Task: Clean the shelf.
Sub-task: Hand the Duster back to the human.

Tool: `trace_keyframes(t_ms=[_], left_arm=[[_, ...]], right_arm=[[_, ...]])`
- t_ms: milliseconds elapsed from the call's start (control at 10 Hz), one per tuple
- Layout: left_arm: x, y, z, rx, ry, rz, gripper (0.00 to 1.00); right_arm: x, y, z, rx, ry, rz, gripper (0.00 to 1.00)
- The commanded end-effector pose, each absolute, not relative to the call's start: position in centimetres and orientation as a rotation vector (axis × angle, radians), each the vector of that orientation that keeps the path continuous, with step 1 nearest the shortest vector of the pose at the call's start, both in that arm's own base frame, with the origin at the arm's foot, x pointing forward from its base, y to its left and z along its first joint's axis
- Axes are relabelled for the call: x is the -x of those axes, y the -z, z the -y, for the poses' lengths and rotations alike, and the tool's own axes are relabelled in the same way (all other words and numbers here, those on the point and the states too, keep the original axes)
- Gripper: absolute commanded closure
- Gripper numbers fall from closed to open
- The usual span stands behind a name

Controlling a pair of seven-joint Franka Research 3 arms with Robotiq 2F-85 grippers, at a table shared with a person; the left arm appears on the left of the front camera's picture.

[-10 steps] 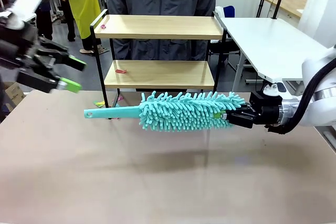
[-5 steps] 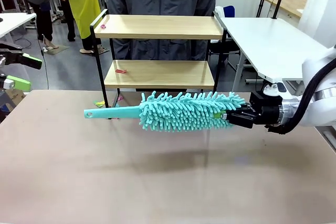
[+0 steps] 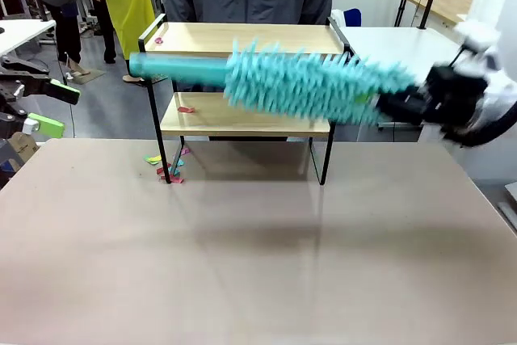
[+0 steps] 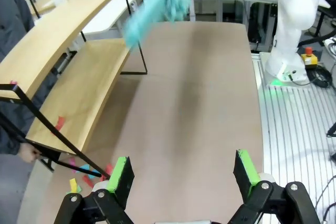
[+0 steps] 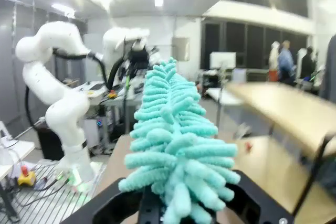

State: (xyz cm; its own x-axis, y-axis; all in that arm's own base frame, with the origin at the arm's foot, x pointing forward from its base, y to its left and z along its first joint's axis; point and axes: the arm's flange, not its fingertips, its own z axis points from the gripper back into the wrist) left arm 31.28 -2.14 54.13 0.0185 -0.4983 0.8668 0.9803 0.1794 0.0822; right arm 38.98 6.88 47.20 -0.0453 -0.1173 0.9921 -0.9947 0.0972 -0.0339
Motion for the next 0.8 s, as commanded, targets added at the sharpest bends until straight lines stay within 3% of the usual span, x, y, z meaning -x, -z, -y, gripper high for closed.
trace_keyframes(t_ms=[0,300,700], left_arm=[[-31.6,-54.0,2.0,0.683,1.309,0.961,0.00],[-31.6,-54.0,2.0,0.683,1.309,0.961,0.00],[-31.6,-54.0,2.0,0.683,1.309,0.961,0.00]], right_arm=[[-36.2,-51.6,-4.6,-1.076,-1.002,1.504,0.83],[-35.3,-55.9,1.6,-0.787,-0.683,1.725,0.83],[-35.5,-53.4,9.1,-0.430,-0.283,1.816,0.83]])
